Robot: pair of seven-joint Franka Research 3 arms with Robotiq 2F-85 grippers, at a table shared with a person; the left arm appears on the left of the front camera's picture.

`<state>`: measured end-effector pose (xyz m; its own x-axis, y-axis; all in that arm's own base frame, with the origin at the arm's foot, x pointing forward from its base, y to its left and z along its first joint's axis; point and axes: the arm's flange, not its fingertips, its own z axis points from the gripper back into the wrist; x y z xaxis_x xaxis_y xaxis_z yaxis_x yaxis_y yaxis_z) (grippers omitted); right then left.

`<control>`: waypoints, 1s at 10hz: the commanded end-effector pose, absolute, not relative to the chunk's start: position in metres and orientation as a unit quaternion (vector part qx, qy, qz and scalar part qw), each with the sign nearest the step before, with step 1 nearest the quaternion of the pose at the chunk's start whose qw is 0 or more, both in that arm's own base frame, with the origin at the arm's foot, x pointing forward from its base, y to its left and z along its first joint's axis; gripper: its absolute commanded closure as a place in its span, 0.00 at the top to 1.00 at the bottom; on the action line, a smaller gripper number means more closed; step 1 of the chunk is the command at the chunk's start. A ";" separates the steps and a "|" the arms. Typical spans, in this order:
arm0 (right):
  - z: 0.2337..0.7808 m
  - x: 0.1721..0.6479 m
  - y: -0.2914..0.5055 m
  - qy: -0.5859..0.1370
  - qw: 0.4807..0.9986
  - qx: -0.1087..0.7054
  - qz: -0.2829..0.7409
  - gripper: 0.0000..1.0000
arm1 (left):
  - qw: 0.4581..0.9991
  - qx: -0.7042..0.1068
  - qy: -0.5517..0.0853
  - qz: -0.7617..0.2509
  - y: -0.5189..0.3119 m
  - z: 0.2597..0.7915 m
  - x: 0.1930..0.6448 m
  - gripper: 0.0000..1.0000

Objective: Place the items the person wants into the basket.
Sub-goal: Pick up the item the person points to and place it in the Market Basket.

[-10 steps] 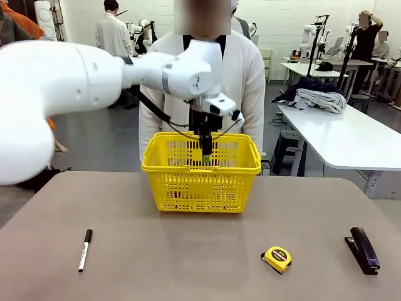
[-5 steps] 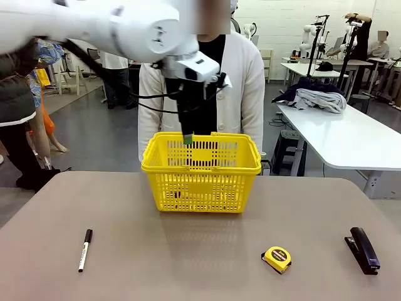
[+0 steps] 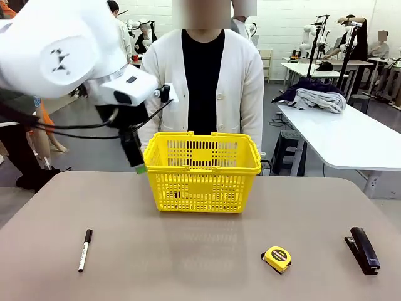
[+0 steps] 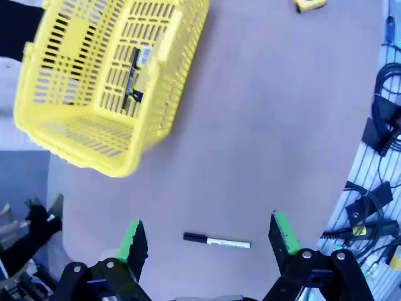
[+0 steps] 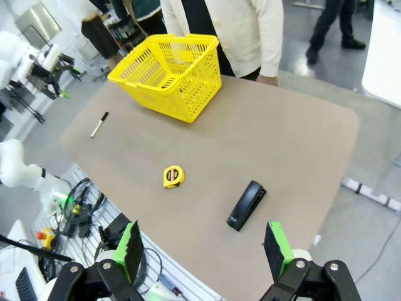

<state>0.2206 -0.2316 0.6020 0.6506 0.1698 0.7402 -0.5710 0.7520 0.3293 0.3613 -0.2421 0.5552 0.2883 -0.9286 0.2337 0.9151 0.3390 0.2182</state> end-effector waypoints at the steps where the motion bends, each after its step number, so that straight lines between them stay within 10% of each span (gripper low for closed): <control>1: 0.603 0.220 -0.232 -0.368 0.857 0.286 0.219 1.00 | 0.811 0.000 -0.158 -0.564 -0.242 0.540 0.362 1.00; 10: 0.603 0.220 -0.232 -0.368 0.857 0.286 0.219 1.00 | 0.809 0.011 -0.146 -0.569 -0.236 0.537 0.361 1.00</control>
